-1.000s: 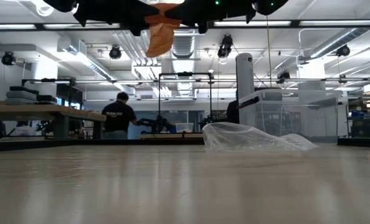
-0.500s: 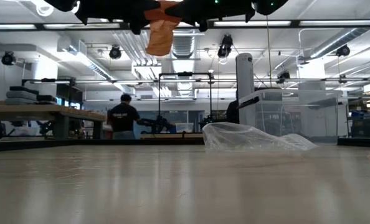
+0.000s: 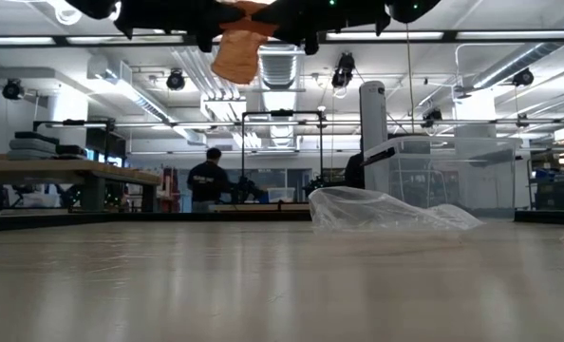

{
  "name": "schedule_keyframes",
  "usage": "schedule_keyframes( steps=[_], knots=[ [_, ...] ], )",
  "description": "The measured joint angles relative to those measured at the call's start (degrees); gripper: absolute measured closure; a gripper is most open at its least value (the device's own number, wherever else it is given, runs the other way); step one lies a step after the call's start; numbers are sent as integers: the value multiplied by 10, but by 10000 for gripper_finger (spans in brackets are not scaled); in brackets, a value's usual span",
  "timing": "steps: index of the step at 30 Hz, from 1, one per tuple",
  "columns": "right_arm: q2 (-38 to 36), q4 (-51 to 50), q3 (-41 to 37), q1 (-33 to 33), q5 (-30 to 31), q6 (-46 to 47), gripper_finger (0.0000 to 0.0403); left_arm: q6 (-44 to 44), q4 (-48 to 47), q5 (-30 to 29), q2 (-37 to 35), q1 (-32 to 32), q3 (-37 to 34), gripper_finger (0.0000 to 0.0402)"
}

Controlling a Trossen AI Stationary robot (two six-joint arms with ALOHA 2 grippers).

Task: Roll bandage
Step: Roll the orange bandage

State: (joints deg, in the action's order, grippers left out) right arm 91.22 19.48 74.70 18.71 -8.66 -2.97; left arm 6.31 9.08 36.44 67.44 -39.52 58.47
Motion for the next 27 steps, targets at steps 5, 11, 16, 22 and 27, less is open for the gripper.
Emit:
schedule_keyframes(
  steps=[5,11,16,22,27],
  knots=[
    [-23,6,0,-1,-27,36,106,98,-2,60,-1,-24,0,314],
    [-17,4,0,10,-33,181,65,362,-15,95,-1,-28,0,323],
    [-11,6,0,12,-34,213,60,439,-16,96,-1,-28,4,323],
    [-4,54,0,13,-37,222,59,470,-35,165,-1,-30,9,324],
    [13,55,0,11,-67,185,59,527,-44,216,-1,-31,9,328]
  ],
)
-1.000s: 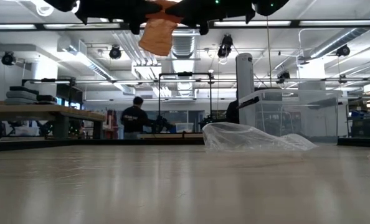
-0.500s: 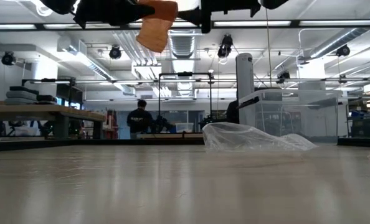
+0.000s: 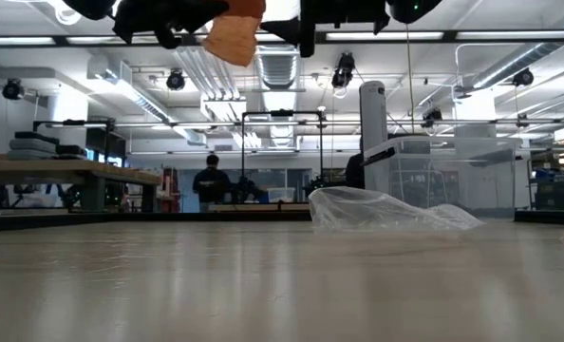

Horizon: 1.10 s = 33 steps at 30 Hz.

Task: Roll bandage
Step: Roll the orange bandage

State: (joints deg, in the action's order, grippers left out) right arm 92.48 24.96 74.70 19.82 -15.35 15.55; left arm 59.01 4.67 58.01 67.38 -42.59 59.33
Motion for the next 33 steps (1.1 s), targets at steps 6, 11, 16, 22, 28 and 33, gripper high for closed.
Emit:
schedule_keyframes(
  steps=[6,11,16,22,28,33],
  knots=[
    [16,44,0,-13,-67,-31,59,11,0,-2,0,0,0,324],
    [16,24,0,-14,-59,-33,59,39,1,-5,-1,-1,0,327],
    [16,24,0,-18,-56,-37,59,44,0,-12,-2,0,0,324],
    [16,27,0,-19,-26,-36,84,53,2,-22,-2,0,0,325],
    [16,33,0,-20,-20,-20,124,53,15,-22,-2,0,0,321],
    [39,47,4,-22,-27,-14,155,52,18,-20,-2,0,0,320]
  ],
)
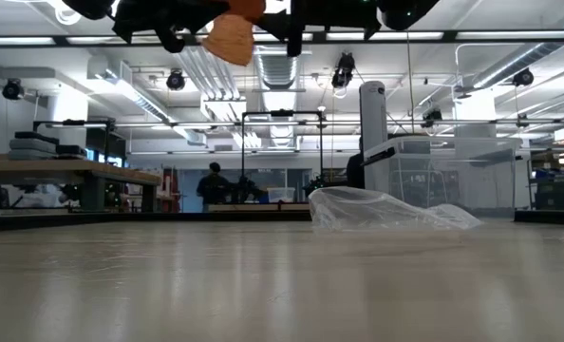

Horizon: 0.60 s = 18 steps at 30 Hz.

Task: Roll bandage
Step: Roll the orange bandage

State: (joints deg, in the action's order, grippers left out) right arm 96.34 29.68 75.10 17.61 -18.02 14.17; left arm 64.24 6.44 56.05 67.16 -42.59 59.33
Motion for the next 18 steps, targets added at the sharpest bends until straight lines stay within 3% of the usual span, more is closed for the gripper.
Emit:
schedule_keyframes(
  steps=[12,18],
  knots=[
    [21,-6,31,0,0,-35,242,-9,-20,-2,-7,0,1,319],
    [21,-1,33,0,6,-50,268,-109,-5,-27,-17,1,1,302]
  ],
)
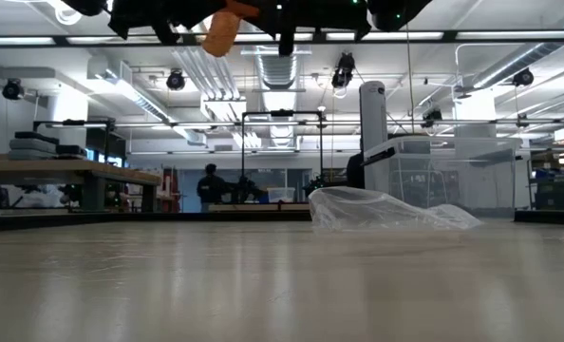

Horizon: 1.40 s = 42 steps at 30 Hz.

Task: Roll bandage
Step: Roll the orange bandage

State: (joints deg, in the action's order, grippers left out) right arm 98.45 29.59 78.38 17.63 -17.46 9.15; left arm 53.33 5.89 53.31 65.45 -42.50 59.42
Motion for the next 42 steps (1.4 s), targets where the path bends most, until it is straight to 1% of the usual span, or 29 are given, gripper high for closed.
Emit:
schedule_keyframes(
  steps=[3,5,8,10,11,14,16,19,25,28,31,38,42],
  knots=[
    [0,1,0,0,13,-12,275,-50,0,-18,-3,0,0,277],
    [-1,2,0,0,18,-21,277,-91,-3,-43,-7,0,0,256],
    [-3,-3,0,1,27,-42,277,-158,-15,-102,-15,0,0,221],
    [-8,-15,0,1,47,-64,277,-203,-31,-142,-23,0,-1,197],
    [-10,-21,0,1,58,-78,277,-225,-40,-153,-26,-1,-1,185],
    [-15,-27,0,0,99,-123,278,-295,-52,-151,-28,-1,-1,150],
    [-16,-29,0,0,108,-142,280,-321,-61,-151,-25,-1,-1,129],
    [-17,-40,0,0,110,-147,283,-314,-82,-152,-22,-1,-2,103],
    [-36,-152,1,0,101,-178,287,-236,-95,-154,-42,-1,-2,66],
    [-46,-189,1,0,100,-209,287,-229,-95,-150,-48,0,-2,56],
    [-50,-195,1,0,100,-246,287,-235,-99,-134,-44,6,-2,51],
    [-48,-199,1,0,100,-340,288,-212,-88,-135,-12,51,-4,55],
    [-46,-205,0,0,100,-348,288,-185,-85,-177,1,66,-4,64]
  ],
)
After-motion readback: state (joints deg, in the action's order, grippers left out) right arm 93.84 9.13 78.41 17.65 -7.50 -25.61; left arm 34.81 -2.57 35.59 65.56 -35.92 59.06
